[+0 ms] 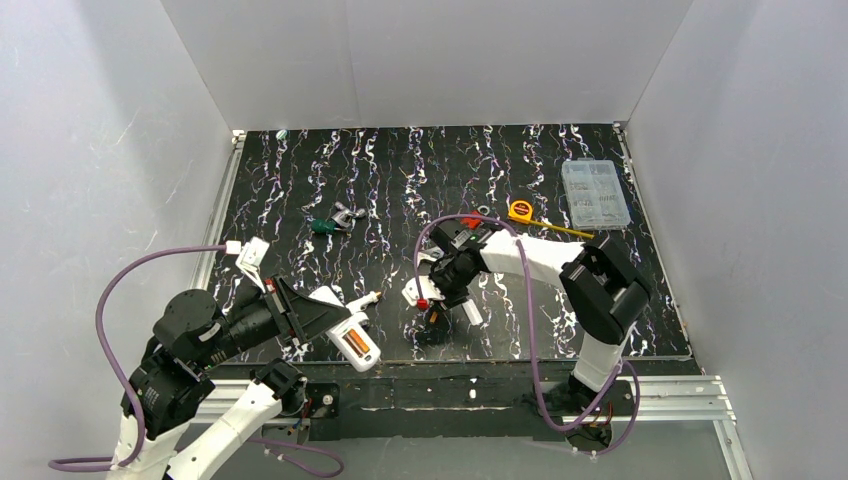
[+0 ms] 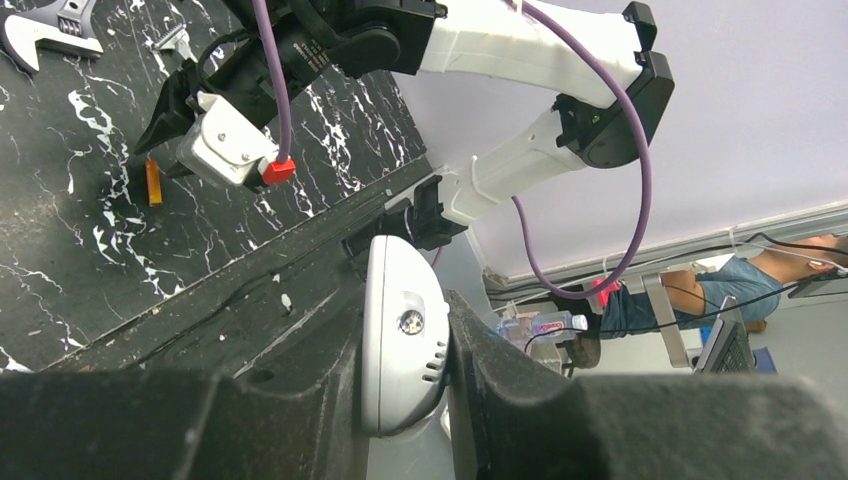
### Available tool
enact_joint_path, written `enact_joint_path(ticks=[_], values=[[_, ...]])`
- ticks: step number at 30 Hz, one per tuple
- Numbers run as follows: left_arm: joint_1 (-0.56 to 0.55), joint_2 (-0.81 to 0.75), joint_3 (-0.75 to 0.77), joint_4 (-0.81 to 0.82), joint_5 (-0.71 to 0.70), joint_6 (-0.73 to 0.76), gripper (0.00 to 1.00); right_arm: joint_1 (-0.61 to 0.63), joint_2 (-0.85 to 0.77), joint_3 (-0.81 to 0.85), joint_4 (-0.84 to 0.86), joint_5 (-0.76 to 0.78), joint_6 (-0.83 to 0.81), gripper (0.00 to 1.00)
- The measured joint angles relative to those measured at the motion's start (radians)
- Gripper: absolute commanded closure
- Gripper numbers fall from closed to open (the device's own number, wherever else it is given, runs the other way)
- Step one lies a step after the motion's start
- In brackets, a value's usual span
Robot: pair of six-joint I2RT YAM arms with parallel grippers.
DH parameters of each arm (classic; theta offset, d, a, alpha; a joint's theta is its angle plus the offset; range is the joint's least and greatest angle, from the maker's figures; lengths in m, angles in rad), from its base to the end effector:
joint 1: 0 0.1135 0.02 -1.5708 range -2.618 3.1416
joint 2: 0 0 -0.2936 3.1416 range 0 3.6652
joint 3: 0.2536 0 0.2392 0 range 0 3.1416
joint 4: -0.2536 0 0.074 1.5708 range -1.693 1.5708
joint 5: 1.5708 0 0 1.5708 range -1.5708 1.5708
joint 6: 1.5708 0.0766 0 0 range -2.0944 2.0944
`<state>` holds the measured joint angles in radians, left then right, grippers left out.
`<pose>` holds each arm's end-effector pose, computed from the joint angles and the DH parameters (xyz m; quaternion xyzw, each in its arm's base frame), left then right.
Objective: Load the batteries into the remote control
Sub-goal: Adjust the battery at the center of the board, then pick up the battery from the center of the board.
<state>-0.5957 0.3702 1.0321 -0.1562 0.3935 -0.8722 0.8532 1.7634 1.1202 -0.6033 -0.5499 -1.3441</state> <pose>-0.0010 -0.0348 0.4795 0.0982 0.5164 -0.6396 0.5609 0.1946 0.2839 0.1788 -0.8658 0.3929 0.2221 0.2158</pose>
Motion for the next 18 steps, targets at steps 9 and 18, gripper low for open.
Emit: enact_joint_path(ticks=[9,18], values=[[0.000,0.000,0.016,-0.023,-0.011,0.014,1.00,0.010,0.053,0.059,-0.032,0.000,-0.029,0.59],[0.000,0.000,0.016,-0.023,-0.017,0.017,1.00,0.021,0.080,0.061,-0.078,0.007,-0.042,0.61]])
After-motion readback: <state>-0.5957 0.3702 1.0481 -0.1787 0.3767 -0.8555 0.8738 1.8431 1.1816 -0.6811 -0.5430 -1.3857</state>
